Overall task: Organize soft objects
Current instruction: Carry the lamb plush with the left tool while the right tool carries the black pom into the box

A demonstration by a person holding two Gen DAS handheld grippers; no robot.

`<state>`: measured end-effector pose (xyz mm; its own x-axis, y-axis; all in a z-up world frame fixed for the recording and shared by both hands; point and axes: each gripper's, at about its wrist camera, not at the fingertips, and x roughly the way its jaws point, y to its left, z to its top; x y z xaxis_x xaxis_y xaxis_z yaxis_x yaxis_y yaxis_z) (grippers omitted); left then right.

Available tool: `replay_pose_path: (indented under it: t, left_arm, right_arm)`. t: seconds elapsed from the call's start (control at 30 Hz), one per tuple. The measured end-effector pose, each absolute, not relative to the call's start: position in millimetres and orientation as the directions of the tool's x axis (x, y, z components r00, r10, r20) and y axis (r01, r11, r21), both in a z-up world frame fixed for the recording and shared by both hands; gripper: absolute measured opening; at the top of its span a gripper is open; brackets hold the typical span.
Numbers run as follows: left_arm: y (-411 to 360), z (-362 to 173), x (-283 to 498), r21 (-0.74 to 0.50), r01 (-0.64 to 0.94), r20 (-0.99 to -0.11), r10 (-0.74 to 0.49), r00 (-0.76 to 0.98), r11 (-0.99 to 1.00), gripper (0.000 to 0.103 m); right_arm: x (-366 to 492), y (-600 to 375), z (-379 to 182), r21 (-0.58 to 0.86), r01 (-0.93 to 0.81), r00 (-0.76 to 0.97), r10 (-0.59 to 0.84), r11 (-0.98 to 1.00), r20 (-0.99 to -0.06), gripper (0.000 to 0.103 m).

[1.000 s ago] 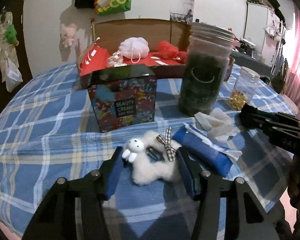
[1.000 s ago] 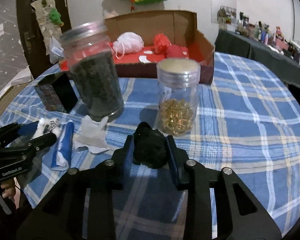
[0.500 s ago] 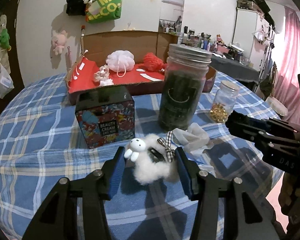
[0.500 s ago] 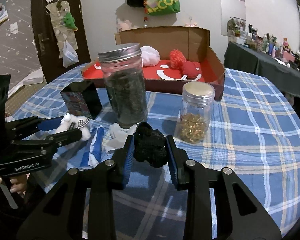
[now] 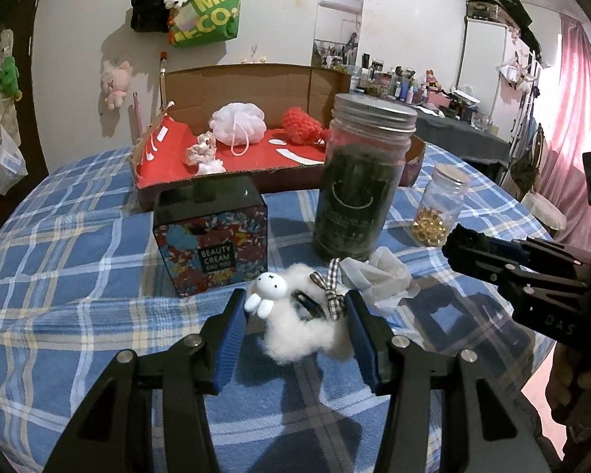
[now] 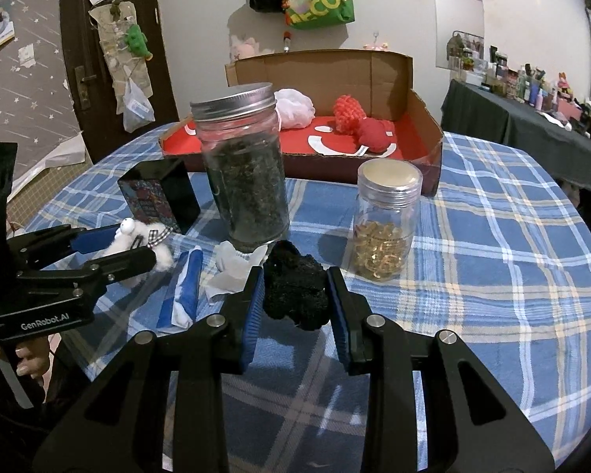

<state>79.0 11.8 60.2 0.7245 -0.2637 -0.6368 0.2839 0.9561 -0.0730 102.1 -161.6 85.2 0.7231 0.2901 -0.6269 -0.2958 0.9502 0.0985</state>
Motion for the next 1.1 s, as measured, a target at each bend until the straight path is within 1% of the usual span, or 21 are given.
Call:
replay_pose_path:
  t: [0.63,0.93,1.1]
  left_arm:
    - [23.4,60.6,79.0,-0.085,0.266,-0.639,-0.258,0.725,0.960,0.052]
    - [53.5,58.7,77.2,-0.078,0.195,-0.656,-0.198,0.728,0.978,0.052]
    - [72.6,59.5,79.7,-0.084,0.151,-0.662,-0.169,0.730,0.985,0.052]
  right_arm:
    - [104.6,-166.0,82.2,0.103,-0.288,0.719,0.286,0.952,-0.634,0.030]
    - [103.8,-187.2,79.0,0.112,-0.241,0.712,0.254,0.964,-0.654,0.030]
    - [105.8,-202.1,82.5,0.118,-0.209,0.723,0.234,0.971,-0.650,0.030]
